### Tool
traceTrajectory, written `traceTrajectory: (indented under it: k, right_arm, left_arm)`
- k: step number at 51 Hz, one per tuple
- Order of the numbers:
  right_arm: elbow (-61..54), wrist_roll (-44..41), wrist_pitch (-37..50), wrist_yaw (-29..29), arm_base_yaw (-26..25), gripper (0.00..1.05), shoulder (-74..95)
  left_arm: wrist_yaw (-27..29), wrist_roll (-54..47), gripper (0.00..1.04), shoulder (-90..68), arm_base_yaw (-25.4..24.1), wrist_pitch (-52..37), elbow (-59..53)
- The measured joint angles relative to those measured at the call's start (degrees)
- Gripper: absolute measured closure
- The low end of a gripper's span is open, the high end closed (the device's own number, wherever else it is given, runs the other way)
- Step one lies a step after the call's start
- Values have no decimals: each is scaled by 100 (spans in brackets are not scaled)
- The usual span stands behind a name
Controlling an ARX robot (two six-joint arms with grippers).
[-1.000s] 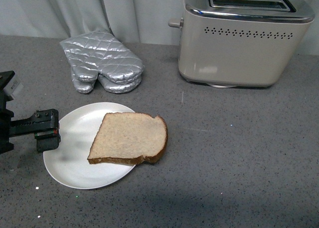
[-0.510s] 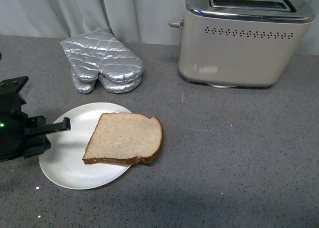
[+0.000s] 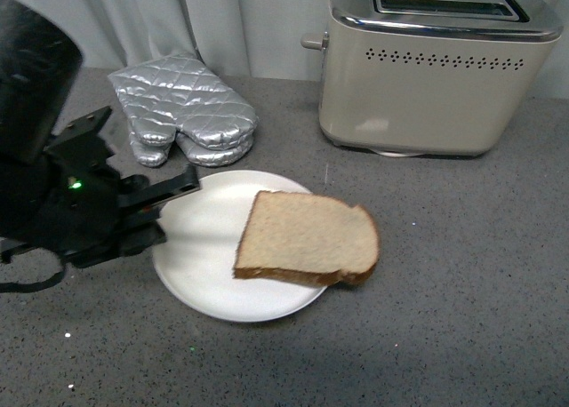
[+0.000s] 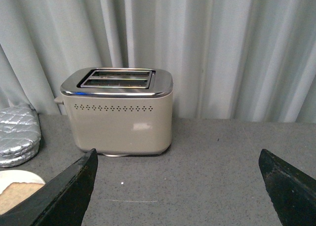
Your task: Put bread into toaster
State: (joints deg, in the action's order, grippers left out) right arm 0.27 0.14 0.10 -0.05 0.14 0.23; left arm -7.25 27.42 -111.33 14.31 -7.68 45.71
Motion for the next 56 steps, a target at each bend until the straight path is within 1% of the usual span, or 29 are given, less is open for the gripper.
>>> traceTrajectory:
  k: [3,16,21,32,33,40,45,49,52,56]
  right_arm:
    - [0,-2,0,-2,0,10,0]
    - [0,0,0,0,0,10,0]
    - [0,-2,0,0,0,10,0]
    - [0,0,0,0,0,10,0]
    - [0,0,0,0,0,10,0]
    - [0,-2,0,0,0,10,0]
    - [0,0,0,0,0,10,0]
    - [0,-2,0,-2,0,10,0]
    - [0,-2,0,0,0,10,0]
    - [0,0,0,0,0,10,0]
  left_arm:
    - [4,181,102,-157,223,39,243]
    - [-39,1034,102,-1438,1471,229,1860]
    - [-50,1272,102,-1746,1810,328,2387]
    - [0,1408,101,-2055,2116,520,2920]
    - [9,1405,99,-2065,2124,540,2940]
    - [68,1401,74,-2079,2175,599,2979]
    - [205,1364,61,-1980,2179,494,2900]
    - [507,1143,50,-1773,2203,173,2669]
    - [892,929,41,-1515,2212,-83,2413]
    - [1231,861,31,-1126,2212,-511,2024]
